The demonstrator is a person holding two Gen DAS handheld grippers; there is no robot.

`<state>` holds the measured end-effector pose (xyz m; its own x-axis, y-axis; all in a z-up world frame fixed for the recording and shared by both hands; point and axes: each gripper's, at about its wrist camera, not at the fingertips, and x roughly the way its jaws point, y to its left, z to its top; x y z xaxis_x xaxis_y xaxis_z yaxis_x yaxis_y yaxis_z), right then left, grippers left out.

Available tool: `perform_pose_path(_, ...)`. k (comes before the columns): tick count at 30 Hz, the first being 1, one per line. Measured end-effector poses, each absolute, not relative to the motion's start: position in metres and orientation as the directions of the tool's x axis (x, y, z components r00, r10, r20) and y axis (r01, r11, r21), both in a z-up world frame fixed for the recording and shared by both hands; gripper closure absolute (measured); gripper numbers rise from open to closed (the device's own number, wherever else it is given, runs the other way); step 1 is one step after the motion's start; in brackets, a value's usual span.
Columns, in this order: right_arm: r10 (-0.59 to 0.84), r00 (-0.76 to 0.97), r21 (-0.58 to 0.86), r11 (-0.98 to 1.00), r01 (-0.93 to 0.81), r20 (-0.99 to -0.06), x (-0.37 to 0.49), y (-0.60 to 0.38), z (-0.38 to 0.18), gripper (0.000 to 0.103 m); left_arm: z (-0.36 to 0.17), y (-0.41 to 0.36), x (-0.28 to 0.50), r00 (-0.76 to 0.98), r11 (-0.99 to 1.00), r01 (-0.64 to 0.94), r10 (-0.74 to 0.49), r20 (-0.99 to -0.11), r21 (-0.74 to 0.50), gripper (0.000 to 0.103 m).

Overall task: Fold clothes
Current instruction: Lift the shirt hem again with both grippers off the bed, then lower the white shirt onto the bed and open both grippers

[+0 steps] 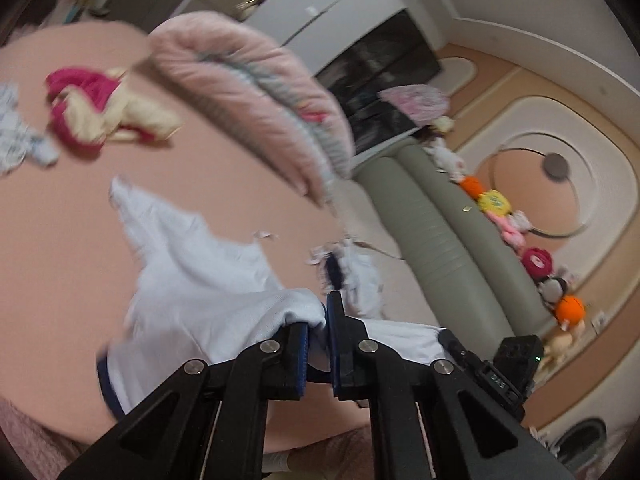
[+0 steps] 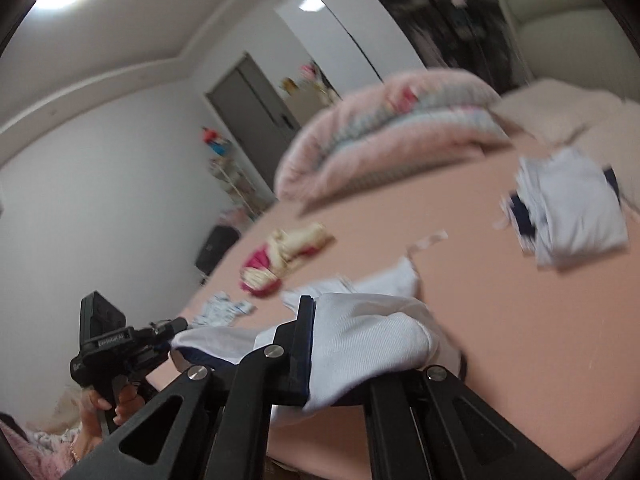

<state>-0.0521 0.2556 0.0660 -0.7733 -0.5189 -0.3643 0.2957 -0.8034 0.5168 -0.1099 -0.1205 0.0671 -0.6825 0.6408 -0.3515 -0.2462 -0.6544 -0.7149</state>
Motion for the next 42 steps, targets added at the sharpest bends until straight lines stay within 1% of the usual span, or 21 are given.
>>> perform_pose_path(4,-0.543,-0.788,0.536,-0.774,0.337,-0.289,-0.03,0.259,0.096,0.102,0.105,-0.113,-0.093,-0.684,-0.638,-0.346,0.674,-0.281,-0.688,0.096)
perform_pose_path(5,-0.549,-0.791,0.53,-0.771,0.353,-0.271,-0.025,0.26,0.103,0.102,0.107,-0.113,-0.093,-0.683,-0.634,-0.349,0.676,-0.276,-0.69,0.096)
perform_pose_path(6,-0.551,-0.794,0.524,-0.77,0.364,-0.257,-0.021,0.261,0.109,0.102,0.104,-0.11,-0.098,-0.685,-0.644,-0.327,0.666,-0.296,-0.692,0.096)
perform_pose_path(7,-0.541,-0.798,0.515,-0.78,0.356,-0.267,-0.021,0.262,0.109,0.102,0.099,-0.108,-0.105,-0.684,-0.653,-0.302,0.656,-0.319,-0.694,0.096)
perform_pose_path(8,-0.528,-0.796,0.508,-0.792,0.337,-0.295,-0.026,0.263,0.104,0.102,0.085,-0.107,-0.117,-0.674,-0.663,-0.257,0.645,-0.362,-0.703,0.096)
perform_pose_path(10,-0.501,-0.78,0.525,-0.808,0.267,-0.374,-0.042,0.27,0.078,0.102,0.044,-0.106,-0.154,-0.631,-0.692,-0.142,0.614,-0.474,-0.708,0.096)
perform_pose_path(12,-0.486,-0.724,0.553,-0.815,0.174,-0.489,-0.086,0.273,0.047,0.102,0.012,-0.103,-0.202,-0.568,-0.747,-0.057,0.57,-0.593,-0.663,0.096)
perform_pose_path(14,-0.488,-0.694,0.548,-0.821,0.161,-0.529,-0.133,0.27,0.048,0.102,0.016,-0.097,-0.252,-0.549,-0.758,-0.049,0.564,-0.617,-0.65,0.097)
perform_pose_path(15,-0.485,-0.697,0.524,-0.832,0.182,-0.528,-0.16,0.267,0.066,0.102,0.046,-0.093,-0.271,-0.583,-0.769,-0.088,0.555,-0.593,-0.633,0.097)
perform_pose_path(17,-0.463,-0.738,0.452,-0.859,0.239,-0.49,-0.195,0.263,0.121,0.102,0.11,-0.085,-0.305,-0.649,-0.788,-0.168,0.54,-0.536,-0.592,0.097)
perform_pose_path(19,-0.457,-0.79,0.411,-0.865,0.288,-0.408,-0.216,0.266,0.196,0.102,0.202,-0.077,-0.299,-0.726,-0.793,-0.294,0.548,-0.414,-0.533,0.097)
perform_pose_path(21,-0.474,-0.832,0.392,-0.851,0.35,-0.288,-0.219,0.272,0.275,0.102,0.29,-0.07,-0.293,-0.778,-0.795,-0.401,0.558,-0.288,-0.456,0.097)
perform_pose_path(24,-0.469,-0.863,0.341,-0.855,0.391,-0.186,-0.204,0.274,0.346,0.102,0.362,-0.07,-0.263,-0.811,-0.81,-0.447,0.546,-0.21,-0.379,0.097)
perform_pose_path(26,-0.477,-0.866,0.339,-0.848,0.407,-0.152,-0.189,0.276,0.362,0.102,0.371,-0.075,-0.248,-0.82,-0.812,-0.451,0.541,-0.189,-0.37,0.097)
perform_pose_path(28,-0.492,-0.859,0.365,-0.833,0.417,-0.14,-0.175,0.28,0.353,0.102,0.357,-0.083,-0.235,-0.818,-0.813,-0.44,0.538,-0.205,-0.381,0.097)
perform_pose_path(31,-0.502,-0.841,0.432,-0.816,0.384,-0.202,-0.161,0.288,0.3,0.102,0.291,-0.089,-0.223,-0.786,-0.81,-0.39,0.54,-0.3,-0.438,0.097)
perform_pose_path(33,-0.501,-0.811,0.474,-0.817,0.329,-0.302,-0.16,0.288,0.241,0.101,0.222,-0.093,-0.219,-0.745,-0.803,-0.329,0.544,-0.386,-0.496,0.097)
perform_pose_path(37,-0.467,-0.709,0.484,-0.852,0.201,-0.528,-0.174,0.281,0.101,0.101,0.073,-0.102,-0.217,-0.621,-0.781,-0.153,0.553,-0.556,-0.606,0.097)
perform_pose_path(39,-0.451,-0.631,0.494,-0.861,0.122,-0.631,-0.178,0.277,0.026,0.101,-0.004,-0.104,-0.217,-0.545,-0.788,-0.024,0.526,-0.653,-0.615,0.097)
perform_pose_path(41,-0.435,-0.538,0.491,-0.87,0.043,-0.722,-0.182,0.274,-0.049,0.101,-0.066,-0.103,-0.217,-0.463,-0.798,0.065,0.507,-0.727,-0.599,0.097)
perform_pose_path(42,-0.426,-0.487,0.486,-0.874,0.004,-0.762,-0.184,0.272,-0.086,0.101,-0.088,-0.102,-0.215,-0.431,-0.806,0.093,0.497,-0.753,-0.585,0.097)
